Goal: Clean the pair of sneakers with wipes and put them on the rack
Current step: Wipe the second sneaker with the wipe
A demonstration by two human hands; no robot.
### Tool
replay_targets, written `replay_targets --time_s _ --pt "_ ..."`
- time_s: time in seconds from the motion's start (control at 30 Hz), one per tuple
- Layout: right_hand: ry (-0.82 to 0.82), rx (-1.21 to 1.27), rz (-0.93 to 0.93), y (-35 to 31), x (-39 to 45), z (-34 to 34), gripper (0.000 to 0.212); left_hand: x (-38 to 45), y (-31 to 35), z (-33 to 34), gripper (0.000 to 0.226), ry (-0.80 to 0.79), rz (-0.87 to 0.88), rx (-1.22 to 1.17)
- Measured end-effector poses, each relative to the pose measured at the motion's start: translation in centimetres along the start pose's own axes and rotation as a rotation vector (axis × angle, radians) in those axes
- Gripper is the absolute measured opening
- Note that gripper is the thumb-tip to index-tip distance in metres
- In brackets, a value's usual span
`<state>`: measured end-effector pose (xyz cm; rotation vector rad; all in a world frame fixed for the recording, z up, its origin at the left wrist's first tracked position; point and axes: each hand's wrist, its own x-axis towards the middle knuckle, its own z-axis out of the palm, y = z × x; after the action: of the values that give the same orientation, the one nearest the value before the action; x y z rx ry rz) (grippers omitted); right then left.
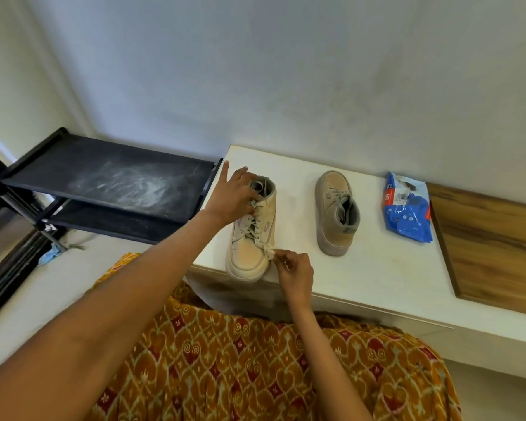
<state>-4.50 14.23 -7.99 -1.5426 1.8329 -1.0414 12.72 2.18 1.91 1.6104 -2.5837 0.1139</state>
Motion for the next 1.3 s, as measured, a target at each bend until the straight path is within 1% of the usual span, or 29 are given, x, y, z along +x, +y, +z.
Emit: replay_targets --time_s 0.07,0.1,0.2,0.23,0.27,0.3,0.4,0.5,0.6,0.67,0.77,0.8,0.83,0.87,0.9,1.0,1.07,1.17,1.3 --pt "-0.029 -0.033 -0.004 -0.3 0.6 -0.3 0.016 0.0 0.1 -0.1 0.042 0.010 -0.002 0.006" --pt "-0.019 -0.028 0.007 -0.6 1.3 -0.5 0.016 -0.1 0.1 -0.1 0.042 0.019 0.006 0.012" --pt "0.102 0.093 0.100 -2.3 3.6 -1.1 0.016 -0.4 -0.1 -0.2 0.040 0.055 0.047 0.051" --pt "0.112 0.110 0.106 -2.7 4.4 -1.1 0.017 -0.7 -0.2 -0.2 0.041 0.077 0.053 0.073" --pt "0.086 0.099 0.078 -3.1 5.2 -0.9 0.018 -0.8 -0.4 -0.2 0.042 0.098 0.047 0.096" --pt "0.026 0.076 0.036 -3.5 5.8 -0.7 0.019 -1.0 -0.5 -0.2 0.043 0.119 0.026 0.113" --pt "-0.143 0.002 -0.058 -4.4 7.2 0.1 0.021 -1.5 -1.2 0.3 0.043 0.159 -0.111 0.098" --pt "-0.181 -0.057 -0.084 -4.9 7.9 0.5 0.027 -1.8 -1.6 0.9 0.043 0.192 -0.212 0.048" --pt "-0.247 -0.139 -0.106 -4.3 7.7 0.4 0.034 -1.9 -1.5 1.3 0.045 0.202 -0.245 0.034" --pt "-0.297 -0.184 -0.129 -3.9 6.9 0.0 0.032 -1.9 -1.4 1.3 0.045 0.203 -0.259 0.039" --pt "-0.330 -0.243 -0.145 -3.9 5.6 -1.2 0.023 -2.0 -1.4 1.4 0.042 0.217 -0.273 0.026" --pt "-0.334 -0.244 -0.149 -4.1 5.4 -1.6 0.023 -2.0 -1.3 1.5 0.041 0.224 -0.275 0.010" --pt "-0.337 -0.251 -0.147 -4.3 5.3 -1.9 0.027 -2.0 -1.2 1.4 0.040 0.228 -0.276 -0.002" --pt "-0.331 -0.272 -0.138 -4.6 5.4 -1.9 0.032 -2.0 -1.1 1.4 0.040 0.227 -0.278 -0.009" --pt "-0.311 -0.312 -0.132 -4.8 5.5 -1.9 0.033 -2.1 -1.0 1.3 0.039 0.220 -0.279 -0.010" --pt "-0.159 -0.457 -0.120 -5.4 5.8 -1.0 0.020 -2.1 -1.0 1.2 0.040 0.190 -0.272 0.000" --pt "-0.070 -0.548 -0.122 -6.0 6.0 -0.3 0.018 -2.1 -1.0 1.1 0.041 0.186 -0.265 0.016" --pt "-0.026 -0.590 -0.120 -7.1 7.1 0.7 0.021 -2.2 -0.8 1.1 0.039 0.197 -0.263 0.022" --pt "-0.032 -0.613 -0.122 -8.0 8.5 1.4 0.022 -2.2 -1.1 0.9 0.043 0.183 -0.265 0.043"
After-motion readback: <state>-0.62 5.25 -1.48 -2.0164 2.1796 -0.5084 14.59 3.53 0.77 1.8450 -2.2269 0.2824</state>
